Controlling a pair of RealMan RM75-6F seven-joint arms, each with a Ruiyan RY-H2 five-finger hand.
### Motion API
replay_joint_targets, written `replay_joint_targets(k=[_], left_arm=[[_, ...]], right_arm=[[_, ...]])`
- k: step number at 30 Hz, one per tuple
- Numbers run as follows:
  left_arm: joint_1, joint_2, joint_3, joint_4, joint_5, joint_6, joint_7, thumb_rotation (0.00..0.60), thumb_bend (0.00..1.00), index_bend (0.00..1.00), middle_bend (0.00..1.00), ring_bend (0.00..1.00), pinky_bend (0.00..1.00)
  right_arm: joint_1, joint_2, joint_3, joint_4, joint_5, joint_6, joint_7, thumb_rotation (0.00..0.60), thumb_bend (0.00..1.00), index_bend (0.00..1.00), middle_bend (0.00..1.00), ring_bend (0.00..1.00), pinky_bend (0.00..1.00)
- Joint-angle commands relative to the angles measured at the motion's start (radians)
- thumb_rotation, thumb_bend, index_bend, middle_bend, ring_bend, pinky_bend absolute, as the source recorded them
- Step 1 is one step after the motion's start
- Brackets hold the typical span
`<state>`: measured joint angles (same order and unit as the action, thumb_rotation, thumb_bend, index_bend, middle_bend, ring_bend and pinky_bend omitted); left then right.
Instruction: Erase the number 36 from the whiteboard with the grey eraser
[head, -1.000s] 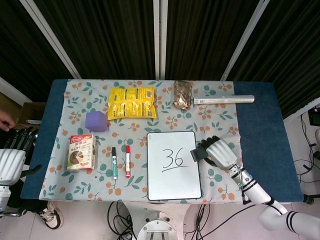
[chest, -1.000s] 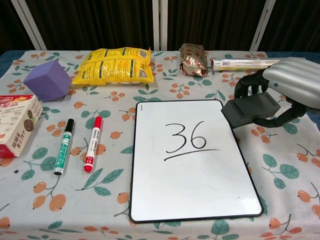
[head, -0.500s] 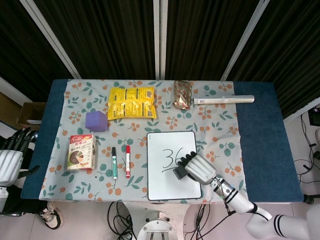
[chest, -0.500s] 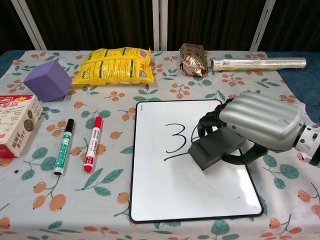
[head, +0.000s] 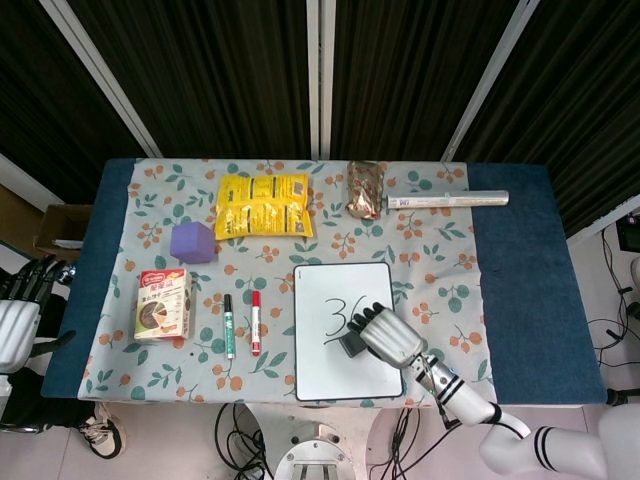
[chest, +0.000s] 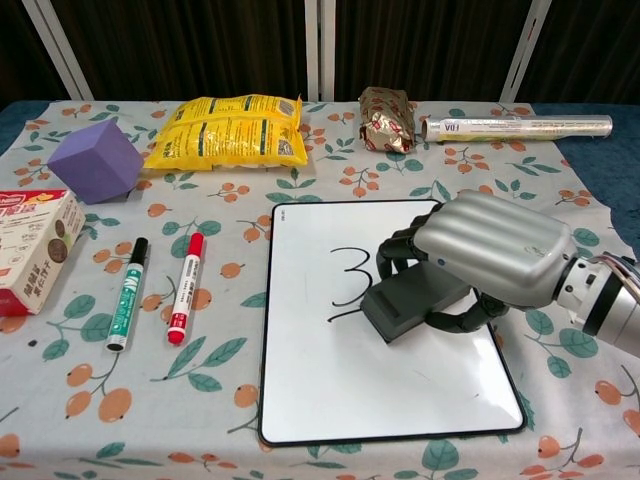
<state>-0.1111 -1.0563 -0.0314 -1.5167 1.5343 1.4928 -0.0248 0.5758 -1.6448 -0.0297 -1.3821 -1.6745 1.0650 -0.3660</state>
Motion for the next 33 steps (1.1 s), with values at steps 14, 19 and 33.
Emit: replay_joint_targets(k=[14,19,33], left_arm=[[0.010,0.006,-0.002,0.023,-0.009,0.007,-0.029,0.600,0.00,0.04,0.05,0.06,0.18],[0.009,0.004,-0.003,0.036,-0.010,0.004,-0.042,0.600,0.00,0.04,0.05,0.06,0.18],[0.009,0.011,-0.006,0.040,-0.011,0.006,-0.047,0.600,0.00,0.04,0.05,0.06,0.18]], right_arm=[[0.083,-0.105,0.096,0.104,0.085,-0.084,-0.025,0.600,0.29,0.82,0.70,0.62,0.71],[0.122,-0.149,0.131,0.150,0.123,-0.124,-0.038,0.600,0.29,0.82,0.70,0.62,0.71],[0.237,-0.269,0.215,0.288,0.215,-0.208,-0.048,0.600,0.30,0.82,0.70,0.62,0.71]])
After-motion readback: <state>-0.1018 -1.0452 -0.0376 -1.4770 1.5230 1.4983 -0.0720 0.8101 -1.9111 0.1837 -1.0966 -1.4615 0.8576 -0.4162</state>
